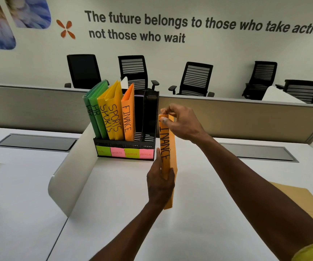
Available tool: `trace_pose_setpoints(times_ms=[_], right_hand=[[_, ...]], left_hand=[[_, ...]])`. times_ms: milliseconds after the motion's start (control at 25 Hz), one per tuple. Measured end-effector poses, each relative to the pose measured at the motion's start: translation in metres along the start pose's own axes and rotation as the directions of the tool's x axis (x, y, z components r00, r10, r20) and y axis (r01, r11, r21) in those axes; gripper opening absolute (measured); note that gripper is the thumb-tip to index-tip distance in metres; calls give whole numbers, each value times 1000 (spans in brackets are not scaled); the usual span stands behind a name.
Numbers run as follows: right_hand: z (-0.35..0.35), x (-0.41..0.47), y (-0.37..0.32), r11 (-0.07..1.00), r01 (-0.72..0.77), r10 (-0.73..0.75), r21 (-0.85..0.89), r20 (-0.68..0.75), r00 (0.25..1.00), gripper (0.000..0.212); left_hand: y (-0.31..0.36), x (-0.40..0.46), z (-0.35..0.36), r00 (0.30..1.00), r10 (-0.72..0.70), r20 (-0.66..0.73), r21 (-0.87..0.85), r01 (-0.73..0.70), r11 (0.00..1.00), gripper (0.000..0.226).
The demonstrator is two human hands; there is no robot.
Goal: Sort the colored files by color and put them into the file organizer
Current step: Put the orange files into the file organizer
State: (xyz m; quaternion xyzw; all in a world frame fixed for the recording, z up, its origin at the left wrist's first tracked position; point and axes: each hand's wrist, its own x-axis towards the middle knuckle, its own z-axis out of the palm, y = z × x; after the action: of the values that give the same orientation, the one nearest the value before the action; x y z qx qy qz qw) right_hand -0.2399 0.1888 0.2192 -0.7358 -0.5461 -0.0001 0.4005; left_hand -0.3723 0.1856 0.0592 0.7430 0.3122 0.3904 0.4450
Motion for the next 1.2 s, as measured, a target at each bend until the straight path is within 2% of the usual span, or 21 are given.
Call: trace_pose_setpoints(times_ms=[200, 440, 720, 840, 1040, 1200], right_hand=[[3, 15, -18, 994, 50, -47, 98, -34, 998, 10], [4, 38, -32, 985, 51, -50, 167, -8, 999, 16], [6, 69, -51, 966, 106, -127, 234, 76, 989, 17], [10, 79, -61, 959, 121, -140, 256, 59, 988, 16], [14, 94, -67, 943, 141, -138, 301, -31, 990, 13], [17, 104, -71, 933, 155, -144, 325, -60, 988, 12]], left_hand=[[-4, 15, -18, 994, 78, -73, -1, -78, 997, 75], [-8, 31, -37, 976, 207, -61, 43, -204, 978, 75], [-21, 60, -51, 962, 270, -28, 87, -267, 960, 85], [-22, 76, -62, 965, 260, -47, 58, -257, 965, 79], [-30, 89, -80, 946, 319, -63, -66, -323, 944, 59], [-32, 101, -95, 957, 286, -59, -73, -289, 954, 62]])
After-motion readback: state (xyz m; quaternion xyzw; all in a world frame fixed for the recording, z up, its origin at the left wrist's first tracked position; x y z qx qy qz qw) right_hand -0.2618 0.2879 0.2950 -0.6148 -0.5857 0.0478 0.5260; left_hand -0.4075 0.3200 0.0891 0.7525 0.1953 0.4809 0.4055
